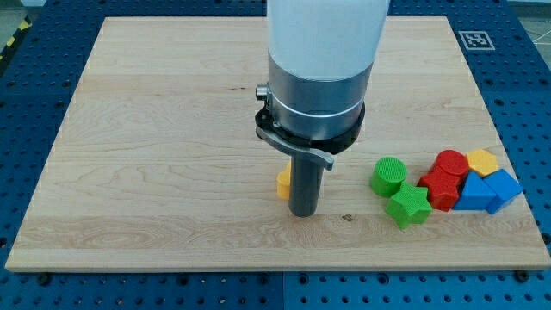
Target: Move yellow heart slightly up and left
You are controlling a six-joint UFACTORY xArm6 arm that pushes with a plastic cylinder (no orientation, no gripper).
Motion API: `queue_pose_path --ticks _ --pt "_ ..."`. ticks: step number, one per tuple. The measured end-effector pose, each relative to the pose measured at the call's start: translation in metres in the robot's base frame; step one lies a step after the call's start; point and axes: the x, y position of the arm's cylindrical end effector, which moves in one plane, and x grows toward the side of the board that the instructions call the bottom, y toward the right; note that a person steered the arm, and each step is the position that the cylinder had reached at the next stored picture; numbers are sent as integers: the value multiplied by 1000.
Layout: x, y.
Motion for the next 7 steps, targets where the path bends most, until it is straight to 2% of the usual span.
queue_pose_path --ticks 1,2,3,4,5,7 --pt "5 25" --pt "-14 40" --pt "-62 13" --pt "-71 -39" --pt "-71 -66" --pt "-40 -68"
